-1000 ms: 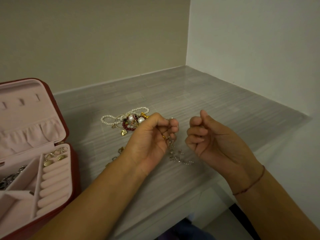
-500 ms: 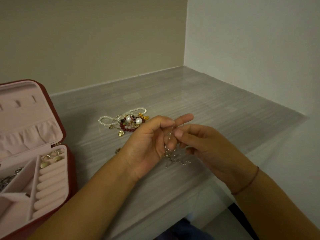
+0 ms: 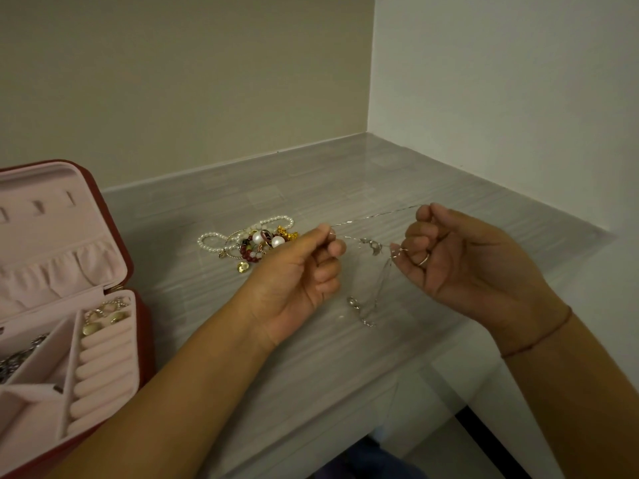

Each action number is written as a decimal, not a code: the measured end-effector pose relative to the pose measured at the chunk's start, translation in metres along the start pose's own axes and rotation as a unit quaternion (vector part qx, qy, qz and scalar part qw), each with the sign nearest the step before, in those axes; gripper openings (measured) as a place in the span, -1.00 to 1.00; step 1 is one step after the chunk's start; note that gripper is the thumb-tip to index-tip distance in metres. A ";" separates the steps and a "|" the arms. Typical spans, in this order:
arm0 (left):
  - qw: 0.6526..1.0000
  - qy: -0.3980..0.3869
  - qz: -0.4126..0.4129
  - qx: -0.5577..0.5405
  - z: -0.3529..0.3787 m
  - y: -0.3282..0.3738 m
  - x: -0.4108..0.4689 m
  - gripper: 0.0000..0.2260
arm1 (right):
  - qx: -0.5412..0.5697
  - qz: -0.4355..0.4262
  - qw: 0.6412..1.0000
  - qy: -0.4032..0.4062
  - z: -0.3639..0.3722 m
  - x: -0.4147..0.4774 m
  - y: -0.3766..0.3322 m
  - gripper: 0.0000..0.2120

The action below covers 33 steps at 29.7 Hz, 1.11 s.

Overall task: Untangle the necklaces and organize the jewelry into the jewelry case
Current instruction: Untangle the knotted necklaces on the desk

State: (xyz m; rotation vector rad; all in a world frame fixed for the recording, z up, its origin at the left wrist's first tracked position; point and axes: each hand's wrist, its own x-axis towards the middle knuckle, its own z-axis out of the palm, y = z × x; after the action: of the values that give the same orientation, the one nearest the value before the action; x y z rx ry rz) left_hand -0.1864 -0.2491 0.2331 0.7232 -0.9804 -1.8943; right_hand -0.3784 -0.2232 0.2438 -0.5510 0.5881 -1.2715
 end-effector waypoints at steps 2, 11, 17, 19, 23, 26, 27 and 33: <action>1.000 0.011 0.012 0.022 0.001 -0.002 0.000 -0.85 | -0.020 -0.004 1.000 0.001 0.000 0.002 -0.001 -0.86; 0.999 0.010 0.032 0.012 0.006 -0.001 -0.004 -0.75 | -0.072 0.000 0.997 -0.017 0.007 0.004 -0.001 -0.92; 0.998 0.029 0.022 0.051 0.009 -0.001 -0.006 -0.77 | -0.095 0.005 0.995 -0.041 0.006 0.004 -0.003 -0.91; 0.998 0.033 0.027 0.051 0.009 -0.002 -0.005 -0.74 | -0.102 0.002 0.994 -0.043 0.005 0.003 -0.005 -0.92; 0.998 0.035 0.025 0.053 0.007 -0.001 -0.006 -0.79 | -0.115 -0.007 0.993 -0.030 0.001 0.002 -0.009 -0.93; 0.997 0.029 0.018 0.070 0.005 0.000 -0.006 -0.86 | -0.112 -0.006 0.994 -0.018 -0.004 0.002 -0.018 -0.91; 0.996 0.029 0.017 0.078 0.004 0.001 -0.005 -0.90 | -0.106 -0.006 0.994 -0.014 -0.006 0.002 -0.023 -0.90; 0.996 0.038 0.021 0.074 -0.001 0.004 -0.002 -0.74 | -0.037 0.017 0.998 -0.047 -0.025 0.002 -0.056 -0.90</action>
State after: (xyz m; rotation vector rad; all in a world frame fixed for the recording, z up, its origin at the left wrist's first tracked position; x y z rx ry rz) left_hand -0.1828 -0.2485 0.2361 0.8494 -1.0881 -1.7585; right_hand -0.4344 -0.2381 0.2628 -0.6566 0.5664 -1.1880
